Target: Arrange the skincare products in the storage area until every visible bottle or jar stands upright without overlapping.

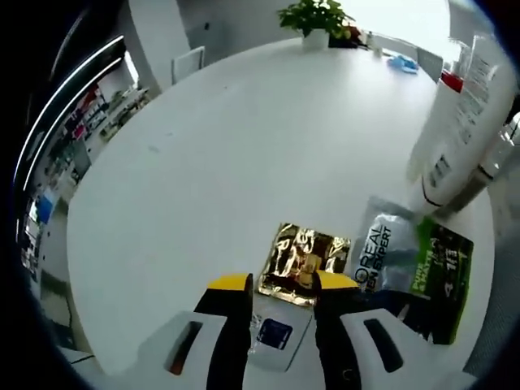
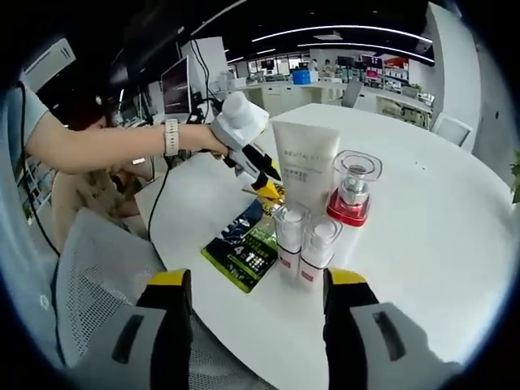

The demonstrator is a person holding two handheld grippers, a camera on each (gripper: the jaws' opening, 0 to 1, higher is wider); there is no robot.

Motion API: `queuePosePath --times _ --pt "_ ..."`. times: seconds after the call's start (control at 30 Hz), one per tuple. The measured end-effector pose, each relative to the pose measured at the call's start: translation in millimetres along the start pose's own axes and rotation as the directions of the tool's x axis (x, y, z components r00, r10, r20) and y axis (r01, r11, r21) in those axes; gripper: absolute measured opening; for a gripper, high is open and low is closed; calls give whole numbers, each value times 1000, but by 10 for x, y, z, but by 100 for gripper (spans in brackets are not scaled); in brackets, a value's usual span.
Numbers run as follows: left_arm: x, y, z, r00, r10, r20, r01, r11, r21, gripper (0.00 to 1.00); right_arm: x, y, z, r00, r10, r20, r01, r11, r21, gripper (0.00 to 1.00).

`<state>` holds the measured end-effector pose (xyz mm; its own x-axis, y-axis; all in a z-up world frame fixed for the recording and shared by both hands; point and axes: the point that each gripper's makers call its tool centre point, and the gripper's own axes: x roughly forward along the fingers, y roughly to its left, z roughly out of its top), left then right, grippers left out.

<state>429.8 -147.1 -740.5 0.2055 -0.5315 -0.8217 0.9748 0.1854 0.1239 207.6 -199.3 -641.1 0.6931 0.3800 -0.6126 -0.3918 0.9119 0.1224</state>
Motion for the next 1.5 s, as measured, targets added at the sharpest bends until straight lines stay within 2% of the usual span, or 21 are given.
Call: queuePosePath --times 0.2,0.3,0.43,0.57,0.67,0.77,0.87,1.03,1.23,1.37,1.5 --pt "38 116 43 1000 13 -3 -13 1000 -6 27 19 -10 -31 1000 3 -14 -3 1000 -1 65" --pt "10 168 90 1000 23 -6 -22 998 61 28 21 2 -34 1000 8 -13 -8 1000 2 64" --pt "-28 113 196 999 -42 -1 42 993 114 32 29 3 -57 1000 11 -19 -11 1000 7 64" --pt "-26 47 230 995 -89 -47 97 973 207 37 43 27 -74 999 20 -28 -20 1000 4 64" --pt "8 -16 231 988 -127 -87 144 961 235 40 46 40 -73 999 23 -27 -23 1000 6 63" --pt "50 -52 178 974 -157 -161 199 934 295 40 46 48 -83 999 26 -30 -26 1000 8 63" --pt "70 -72 125 959 -176 -221 241 917 317 40 44 45 -112 999 26 -37 -25 1000 12 63" --pt "127 -56 112 946 -193 -262 274 905 325 41 42 41 -142 999 26 -45 -25 999 20 62" --pt "144 -129 72 931 -213 -297 312 886 343 43 38 24 -149 999 22 -44 -21 999 29 61" --pt "144 -126 83 933 -215 -290 311 887 342 44 36 12 -172 999 21 -49 -19 999 34 60" --pt "124 -144 13 911 -243 -332 352 879 321 43 39 7 -184 998 20 -54 -18 999 34 60"
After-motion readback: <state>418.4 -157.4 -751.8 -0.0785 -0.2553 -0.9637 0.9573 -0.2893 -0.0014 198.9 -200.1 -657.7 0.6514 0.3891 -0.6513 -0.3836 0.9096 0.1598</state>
